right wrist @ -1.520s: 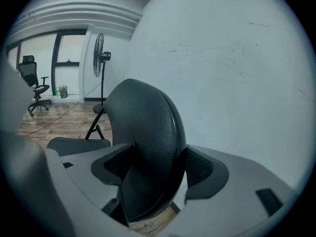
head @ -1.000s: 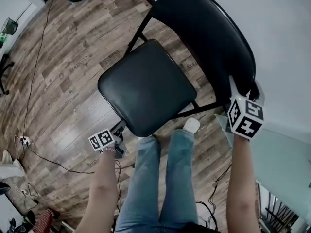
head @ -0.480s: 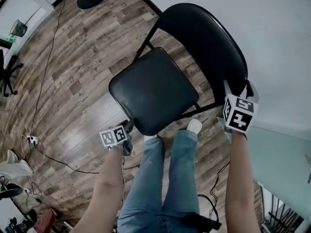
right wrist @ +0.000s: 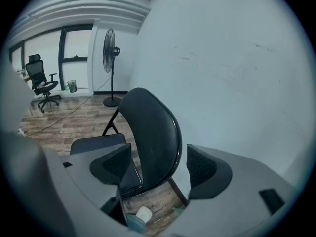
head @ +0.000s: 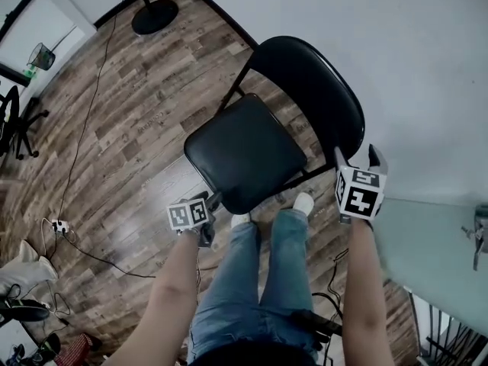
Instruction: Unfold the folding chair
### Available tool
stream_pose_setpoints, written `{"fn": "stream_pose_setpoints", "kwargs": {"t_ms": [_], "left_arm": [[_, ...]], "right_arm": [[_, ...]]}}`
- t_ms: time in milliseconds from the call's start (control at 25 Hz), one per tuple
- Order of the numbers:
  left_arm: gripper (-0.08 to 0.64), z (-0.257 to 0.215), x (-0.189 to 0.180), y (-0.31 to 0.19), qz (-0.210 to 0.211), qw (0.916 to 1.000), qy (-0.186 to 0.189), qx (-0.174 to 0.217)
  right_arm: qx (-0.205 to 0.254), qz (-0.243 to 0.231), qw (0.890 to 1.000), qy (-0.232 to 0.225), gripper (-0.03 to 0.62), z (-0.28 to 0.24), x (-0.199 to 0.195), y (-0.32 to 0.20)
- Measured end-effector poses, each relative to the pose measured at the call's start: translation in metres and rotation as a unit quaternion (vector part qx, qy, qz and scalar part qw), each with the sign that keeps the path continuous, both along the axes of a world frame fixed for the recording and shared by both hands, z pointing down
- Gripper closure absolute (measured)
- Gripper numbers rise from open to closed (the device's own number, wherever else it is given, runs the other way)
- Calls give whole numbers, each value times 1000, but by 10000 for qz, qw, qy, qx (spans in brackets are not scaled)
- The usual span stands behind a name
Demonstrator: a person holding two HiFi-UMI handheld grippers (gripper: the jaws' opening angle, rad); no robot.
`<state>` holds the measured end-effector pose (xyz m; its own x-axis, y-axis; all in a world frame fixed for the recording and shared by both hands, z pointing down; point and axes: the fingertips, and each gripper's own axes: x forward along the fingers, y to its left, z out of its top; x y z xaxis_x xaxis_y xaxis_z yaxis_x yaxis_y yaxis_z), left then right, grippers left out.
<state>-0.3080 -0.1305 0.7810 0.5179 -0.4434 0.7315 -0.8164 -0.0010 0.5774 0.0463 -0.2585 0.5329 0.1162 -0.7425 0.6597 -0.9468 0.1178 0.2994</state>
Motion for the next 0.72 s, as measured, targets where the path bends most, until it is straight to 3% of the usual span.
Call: {"fn": "stream_pose_setpoints", "kwargs": {"t_ms": [200,360,520,720], "left_arm": [[255,-39,9,-7,-24,9997,186,129],[207,-70,14,-11,235,9992,-23,327],[184,-106,27,-10,318,9968,-213,702],[183,-158,49,-5,169,9900,-440,1328]], "right_arm": [[-54,-124,9998,-144,249,-25,-11,23],[-40,-276,9991,-325,249,-44,-20,42],[-3,-374,9978,-552,252,-61,-22,58],[292,-562,9956,-684,310,-89,-12,80]]}}
